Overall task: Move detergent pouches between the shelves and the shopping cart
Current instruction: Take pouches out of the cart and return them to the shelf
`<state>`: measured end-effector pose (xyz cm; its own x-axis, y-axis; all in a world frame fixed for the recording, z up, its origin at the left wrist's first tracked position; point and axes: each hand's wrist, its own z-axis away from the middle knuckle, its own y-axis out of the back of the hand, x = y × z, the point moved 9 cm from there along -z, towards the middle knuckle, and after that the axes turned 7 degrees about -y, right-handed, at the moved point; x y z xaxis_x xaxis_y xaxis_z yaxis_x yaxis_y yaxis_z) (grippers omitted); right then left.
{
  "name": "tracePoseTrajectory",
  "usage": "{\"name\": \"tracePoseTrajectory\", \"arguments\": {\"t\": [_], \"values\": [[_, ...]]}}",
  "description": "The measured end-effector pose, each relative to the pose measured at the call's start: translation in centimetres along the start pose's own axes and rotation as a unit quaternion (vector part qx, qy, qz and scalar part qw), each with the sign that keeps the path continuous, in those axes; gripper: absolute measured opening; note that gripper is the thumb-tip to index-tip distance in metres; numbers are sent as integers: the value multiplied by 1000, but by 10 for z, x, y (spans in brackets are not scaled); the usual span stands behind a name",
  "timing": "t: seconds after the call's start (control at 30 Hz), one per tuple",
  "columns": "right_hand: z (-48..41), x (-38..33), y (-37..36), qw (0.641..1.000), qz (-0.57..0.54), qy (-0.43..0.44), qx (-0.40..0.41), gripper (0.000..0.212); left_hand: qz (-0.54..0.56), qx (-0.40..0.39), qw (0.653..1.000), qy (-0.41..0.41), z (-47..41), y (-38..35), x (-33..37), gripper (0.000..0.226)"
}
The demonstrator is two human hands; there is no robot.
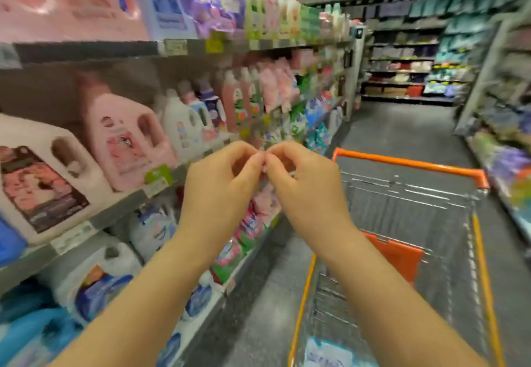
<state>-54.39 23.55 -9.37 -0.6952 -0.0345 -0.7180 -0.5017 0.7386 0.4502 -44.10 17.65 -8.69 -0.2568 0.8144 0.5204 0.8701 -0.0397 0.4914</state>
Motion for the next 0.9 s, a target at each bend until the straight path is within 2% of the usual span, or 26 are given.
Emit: {"name": "tracePoseTrajectory", "arguments": {"t": [0.17, 0.37, 0.47, 0.57, 0.7, 0.77, 0.9], "values": [[29, 138, 74, 983, 112, -139, 53, 24, 119, -128, 984, 21, 27, -168, 22, 23], [86, 286, 114, 927, 160, -331, 73, 17, 163, -243, 953, 83, 84, -330, 4, 11], [128, 357, 100, 892, 142, -425, 51, 18, 147, -285, 936, 148, 129, -387, -24, 6], [176, 429, 69, 851, 97, -516, 16, 21, 104, -326, 916, 208, 178, -429, -59, 21], [229, 510, 20, 804, 63, -590, -23, 40, 52, -375, 881, 284, 247, -479, -104, 35], [257, 546, -2, 779, 67, -622, -41, 48, 38, -400, 858, 320, 290, -503, -126, 41], [335, 600, -38, 685, 57, -723, -66, 56, 7, -488, 780, 391, 394, -532, -165, 42]]}}
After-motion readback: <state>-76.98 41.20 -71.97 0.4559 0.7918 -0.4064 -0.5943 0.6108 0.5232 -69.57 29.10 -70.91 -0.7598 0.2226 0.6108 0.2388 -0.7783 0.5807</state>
